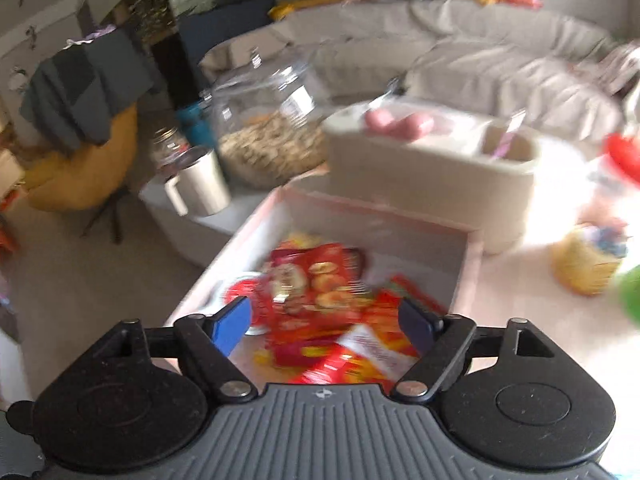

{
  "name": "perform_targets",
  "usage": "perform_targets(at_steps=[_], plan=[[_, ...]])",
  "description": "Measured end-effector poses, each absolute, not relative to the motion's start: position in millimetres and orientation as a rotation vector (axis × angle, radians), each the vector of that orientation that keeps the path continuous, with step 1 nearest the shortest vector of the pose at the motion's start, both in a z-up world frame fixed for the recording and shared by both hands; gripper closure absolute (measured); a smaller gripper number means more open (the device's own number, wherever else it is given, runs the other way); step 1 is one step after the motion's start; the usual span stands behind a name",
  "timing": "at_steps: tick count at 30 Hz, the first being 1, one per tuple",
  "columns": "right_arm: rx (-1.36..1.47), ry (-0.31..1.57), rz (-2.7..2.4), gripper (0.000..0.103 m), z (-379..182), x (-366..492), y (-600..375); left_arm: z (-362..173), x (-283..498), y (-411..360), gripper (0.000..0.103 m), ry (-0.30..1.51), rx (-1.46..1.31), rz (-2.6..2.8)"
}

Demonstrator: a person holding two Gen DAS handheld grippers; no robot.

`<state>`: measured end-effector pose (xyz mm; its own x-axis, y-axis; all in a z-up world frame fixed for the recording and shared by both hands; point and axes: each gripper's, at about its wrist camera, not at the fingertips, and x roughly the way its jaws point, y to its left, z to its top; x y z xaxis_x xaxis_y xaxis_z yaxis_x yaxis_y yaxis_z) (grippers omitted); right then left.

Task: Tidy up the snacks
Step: 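Drop the stick packet into the pink box with left while right drops the egg packet in, then withdraw both open grippers from the pink box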

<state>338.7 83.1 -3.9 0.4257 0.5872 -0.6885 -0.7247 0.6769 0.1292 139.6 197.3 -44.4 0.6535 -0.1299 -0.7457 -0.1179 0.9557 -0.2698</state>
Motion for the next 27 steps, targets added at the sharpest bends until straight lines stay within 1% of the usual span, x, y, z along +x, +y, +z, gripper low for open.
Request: perform_targets(at_steps=[1, 3, 5, 9, 14, 17, 20, 23, 24, 27], plan=[[-0.204, 0.76, 0.808, 0.02, -4, 336, 76, -48, 144, 190, 0.055, 0.893, -0.287, 0.018], [-0.213, 0.746, 0.785, 0.02, -3, 329, 60, -59, 163, 171, 0.06, 0.974, -0.225, 0.037], [-0.234, 0.734, 0.771, 0.02, -5, 320, 46, -60, 168, 154, 0.062, 0.988, -0.122, 0.058], [-0.288, 0.689, 0.762, 0.02, -5, 309, 46, -61, 166, 140, 0.059, 0.991, -0.057, 0.074], [-0.242, 0.744, 0.879, 0.02, -11, 322, 103, -69, 160, 147, 0.059, 0.937, -0.052, 0.016], [-0.278, 0.76, 0.878, 0.02, -20, 334, 154, -71, 156, 146, 0.059, 0.902, -0.061, 0.007], [-0.345, 0.803, 0.843, 0.021, -40, 343, 192, -74, 152, 141, 0.059, 0.876, -0.024, 0.009], [-0.5, 0.701, 0.837, 0.021, -51, 328, 201, -75, 145, 140, 0.059, 0.85, -0.022, 0.004], [-0.557, 0.692, 0.84, 0.021, -53, 323, 199, -76, 143, 142, 0.059, 0.842, -0.033, -0.001], [-0.735, 0.588, 0.763, 0.022, -59, 308, 183, -75, 140, 148, 0.059, 0.828, -0.093, -0.002]])
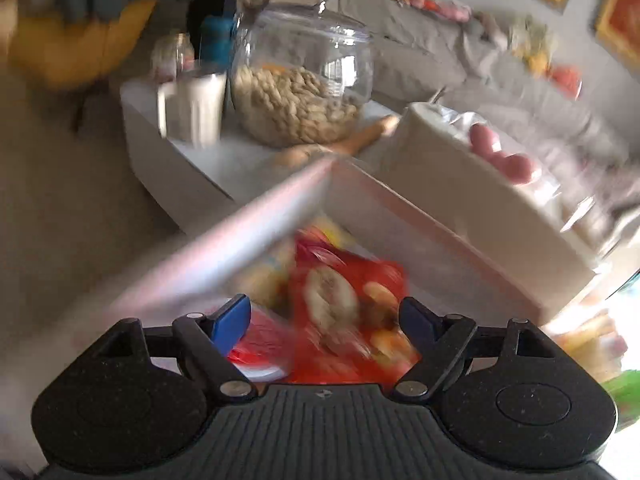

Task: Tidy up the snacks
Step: 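Withdraw both open grippers from the pink box, then grasp the blue-and-white bag with the right gripper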

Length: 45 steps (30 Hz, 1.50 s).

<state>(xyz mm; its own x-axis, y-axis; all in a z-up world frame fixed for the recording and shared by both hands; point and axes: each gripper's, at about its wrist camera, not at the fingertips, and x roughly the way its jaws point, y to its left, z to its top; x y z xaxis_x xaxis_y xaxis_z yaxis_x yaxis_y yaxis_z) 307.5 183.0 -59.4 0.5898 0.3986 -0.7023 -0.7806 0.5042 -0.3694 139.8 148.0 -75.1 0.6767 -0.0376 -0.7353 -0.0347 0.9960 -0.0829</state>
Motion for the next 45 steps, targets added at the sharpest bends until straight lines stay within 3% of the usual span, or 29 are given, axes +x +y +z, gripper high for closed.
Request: perform_targets(at_steps=[2, 9, 13, 22, 29, 34, 45], plan=[[-0.731, 0.57, 0.756, 0.022, -54, 307, 164, -75, 140, 152, 0.059, 0.819, -0.139, 0.011], [-0.285, 0.678, 0.844, 0.021, -7, 304, 24, -74, 135, 158, 0.063, 0.797, -0.237, 0.047], [-0.216, 0.658, 0.723, 0.02, -9, 285, -63, -68, 134, 157, 0.065, 0.789, -0.305, 0.021], [-0.15, 0.705, 0.362, 0.02, -52, 250, -227, -63, 176, 40, 0.065, 0.869, -0.346, -0.384], [-0.04, 0.688, 0.368, 0.02, -64, 277, -250, -58, 213, -47, 0.065, 0.827, -0.099, -0.356], [-0.035, 0.752, 0.447, 0.02, -84, 322, -213, -69, 220, -91, 0.064, 0.838, 0.129, -0.365], [-0.069, 0.787, 0.428, 0.021, -98, 301, -214, -76, 219, -76, 0.062, 0.811, 0.233, -0.328]])
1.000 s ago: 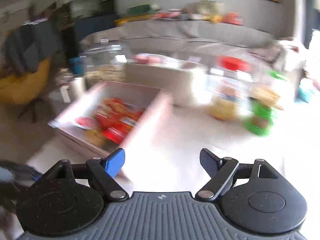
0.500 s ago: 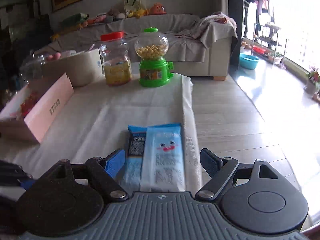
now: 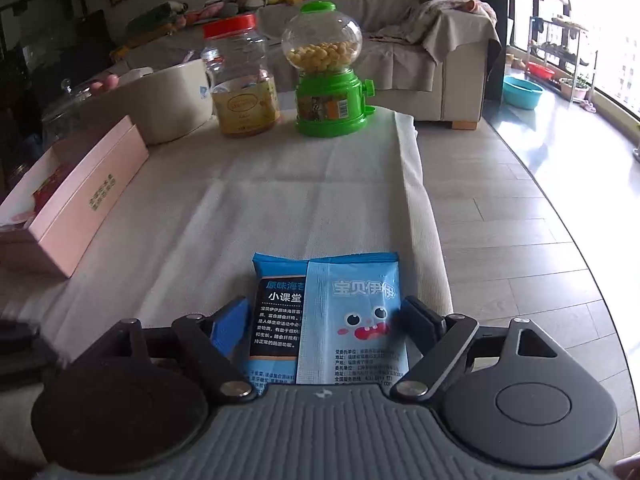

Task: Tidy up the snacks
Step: 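Grasp the blue-and-white bag with the right gripper, then grasp the brown jerky packet with the left gripper while right holds the bag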

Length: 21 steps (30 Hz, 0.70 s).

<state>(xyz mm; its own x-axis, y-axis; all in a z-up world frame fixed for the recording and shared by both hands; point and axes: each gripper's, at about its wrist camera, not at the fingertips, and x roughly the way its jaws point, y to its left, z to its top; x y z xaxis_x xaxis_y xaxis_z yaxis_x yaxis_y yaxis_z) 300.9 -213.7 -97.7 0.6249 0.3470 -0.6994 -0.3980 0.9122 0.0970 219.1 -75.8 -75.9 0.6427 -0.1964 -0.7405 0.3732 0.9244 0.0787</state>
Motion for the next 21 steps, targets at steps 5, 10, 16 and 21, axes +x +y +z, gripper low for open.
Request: perform_targets(at_steps=[5, 10, 16, 21], plan=[[-0.127, 0.78, 0.458, 0.022, -97, 262, -197, -76, 213, -44, 0.062, 0.82, 0.2, -0.269], [-0.144, 0.79, 0.551, 0.022, -96, 226, -163, -73, 191, 4, 0.061, 0.838, 0.121, -0.189], [-0.172, 0.775, 0.67, 0.022, -91, 194, -130, -77, 175, 62, 0.065, 0.872, -0.049, -0.047], [-0.209, 0.671, 0.412, 0.022, -91, 204, -149, -75, 180, 82, 0.065, 0.902, -0.395, -0.133]])
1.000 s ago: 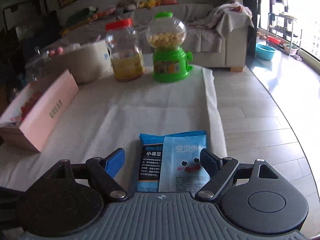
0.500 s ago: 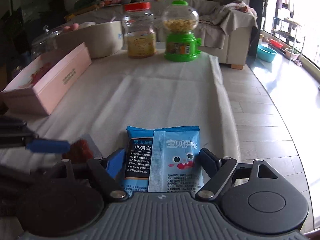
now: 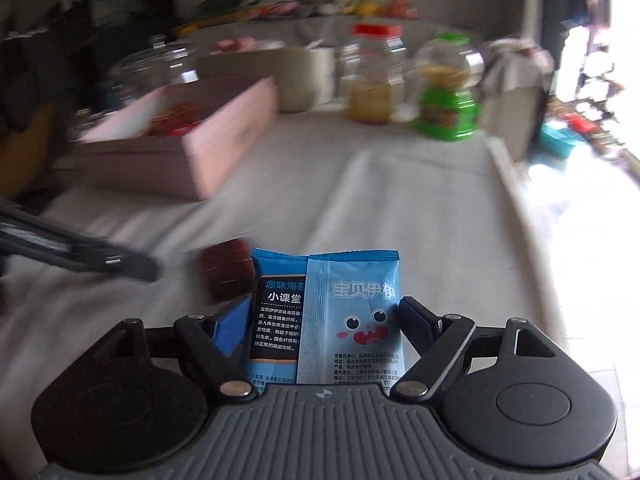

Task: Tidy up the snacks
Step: 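Grasp the brown jerky packet with the left gripper while right holds the bag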

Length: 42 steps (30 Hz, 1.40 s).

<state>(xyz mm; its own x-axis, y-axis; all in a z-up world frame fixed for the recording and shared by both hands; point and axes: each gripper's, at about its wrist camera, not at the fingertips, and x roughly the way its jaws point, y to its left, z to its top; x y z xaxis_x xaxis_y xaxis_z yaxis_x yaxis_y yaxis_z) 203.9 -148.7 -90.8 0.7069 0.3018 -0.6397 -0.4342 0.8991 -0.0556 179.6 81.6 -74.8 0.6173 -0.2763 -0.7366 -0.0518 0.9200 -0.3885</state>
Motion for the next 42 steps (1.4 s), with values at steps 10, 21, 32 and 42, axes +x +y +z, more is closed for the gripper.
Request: perform_targets(at_steps=[10, 21, 32, 42], plan=[[-0.005, 0.696, 0.298, 0.018, -103, 209, -192, -78, 248, 4, 0.061, 0.884, -0.135, -0.186], [-0.022, 0.709, 0.282, 0.015, -108, 208, -192, -78, 270, -27, 0.048, 0.866, -0.008, -0.14], [-0.023, 0.708, 0.28, 0.014, -108, 208, -192, -78, 250, -29, 0.048, 0.8, 0.165, -0.234], [-0.017, 0.711, 0.282, 0.013, -109, 207, -192, -76, 247, 14, 0.05, 0.91, -0.088, -0.203]])
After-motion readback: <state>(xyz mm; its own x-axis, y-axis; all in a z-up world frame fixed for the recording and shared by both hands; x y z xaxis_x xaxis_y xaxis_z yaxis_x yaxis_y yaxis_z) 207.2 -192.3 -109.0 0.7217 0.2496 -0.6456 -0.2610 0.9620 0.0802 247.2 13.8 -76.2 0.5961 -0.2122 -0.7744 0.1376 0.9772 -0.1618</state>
